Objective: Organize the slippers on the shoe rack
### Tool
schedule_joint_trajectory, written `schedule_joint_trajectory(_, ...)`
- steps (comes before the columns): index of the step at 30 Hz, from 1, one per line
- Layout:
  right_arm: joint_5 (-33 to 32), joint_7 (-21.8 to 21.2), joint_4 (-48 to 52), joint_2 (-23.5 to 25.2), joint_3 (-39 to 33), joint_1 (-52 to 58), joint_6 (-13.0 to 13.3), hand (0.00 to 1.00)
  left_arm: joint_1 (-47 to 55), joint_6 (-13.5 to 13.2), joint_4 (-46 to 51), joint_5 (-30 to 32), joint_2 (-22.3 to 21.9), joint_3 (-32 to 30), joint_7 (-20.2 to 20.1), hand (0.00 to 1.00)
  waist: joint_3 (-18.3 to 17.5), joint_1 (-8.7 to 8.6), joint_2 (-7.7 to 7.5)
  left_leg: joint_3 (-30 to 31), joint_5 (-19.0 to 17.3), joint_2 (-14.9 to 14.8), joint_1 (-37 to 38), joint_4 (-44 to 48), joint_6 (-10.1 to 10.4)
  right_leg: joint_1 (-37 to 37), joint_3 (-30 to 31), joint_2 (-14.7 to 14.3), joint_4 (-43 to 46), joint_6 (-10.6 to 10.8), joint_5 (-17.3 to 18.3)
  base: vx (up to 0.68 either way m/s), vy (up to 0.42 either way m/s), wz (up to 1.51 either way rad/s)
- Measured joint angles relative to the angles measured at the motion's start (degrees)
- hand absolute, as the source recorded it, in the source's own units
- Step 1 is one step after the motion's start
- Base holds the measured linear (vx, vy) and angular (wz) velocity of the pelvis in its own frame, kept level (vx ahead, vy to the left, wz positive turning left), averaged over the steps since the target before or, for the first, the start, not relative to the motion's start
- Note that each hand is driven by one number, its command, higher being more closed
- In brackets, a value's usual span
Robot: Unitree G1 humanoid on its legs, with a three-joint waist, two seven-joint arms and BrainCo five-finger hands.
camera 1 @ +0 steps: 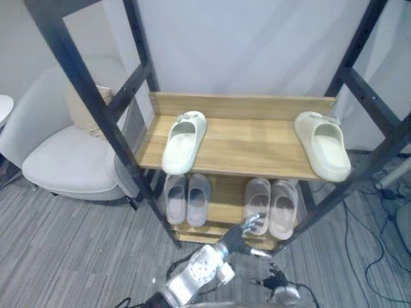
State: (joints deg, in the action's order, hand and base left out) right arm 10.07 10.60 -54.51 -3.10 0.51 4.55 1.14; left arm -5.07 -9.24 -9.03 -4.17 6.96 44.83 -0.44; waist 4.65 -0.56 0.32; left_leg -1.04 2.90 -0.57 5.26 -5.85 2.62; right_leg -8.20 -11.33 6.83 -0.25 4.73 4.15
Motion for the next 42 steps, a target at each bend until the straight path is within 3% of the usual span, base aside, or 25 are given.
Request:
schedule_joint_trajectory(5, 0.0, 0.1, 0.2, -0.2, 0.4, 0.1, 0.0, 0.0, -2.9, -0.1, 4.3, -2.5, 0.1, -3.3, 2.0, 0.0, -0.2, -0.09, -0.03, -0.3, 0.0, -0.2, 0.0, 0.0, 0.0, 0.2, 0.6, 0.0, -0.1, 0.0, 0.0, -0.05, -0.012, -0.05)
schedule_joint_trajectory(13, 0.1, -0.9, 2.0, -0.5, 2.0, 0.6, -0.1, 0.0, -9.6, -1.4, 8.5, -3.3, 0.3, -14.0, 7.7, 0.0, -0.7, -0.1, -0.63, -0.6, -0.1, -0.3, -0.2, 0.0, 0.1, 0.3, 0.6, -0.1, -1.1, -0.1, -0.4, -0.01, -0.001, -0.01)
schedule_joint_trajectory(22, 0.6, -2.4, 2.1, -1.0, 1.9, 0.5, -0.2, 0.0, -16.4, -1.6, 8.3, -3.1, 4.6, -25.2, 11.6, 0.0, -0.9, -0.21, -0.99, -1.2, -0.3, -0.1, -0.4, 0.0, 0.1, 0.1, 0.9, -0.1, -2.2, 0.0, -1.4, -0.01, -0.003, -0.02)
schedule_joint_trajectory(36, 1.2, -3.8, 2.1, -1.0, 1.7, 0.1, -1.0, 0.0, -27.2, 0.2, -4.2, -0.3, 14.2, -32.0, 12.7, 0.0, -1.3, -0.7, -1.5, -1.5, -0.2, 0.2, -1.3, 0.0, 0.0, 0.8, 1.2, 0.0, -3.2, 0.0, -2.4, -0.03, -0.002, -0.02)
schedule_joint_trajectory(42, 1.2, -3.8, 2.1, -0.9, 1.3, 0.2, -1.1, 0.0, -29.2, 1.1, -6.8, 2.0, 15.7, -32.5, 12.7, 0.0, -1.2, -0.78, -1.49, -1.8, -0.2, 0.1, -1.3, 0.0, 0.0, 0.9, 1.4, -0.1, -3.2, -0.1, -2.4, -0.01, -0.004, -0.02)
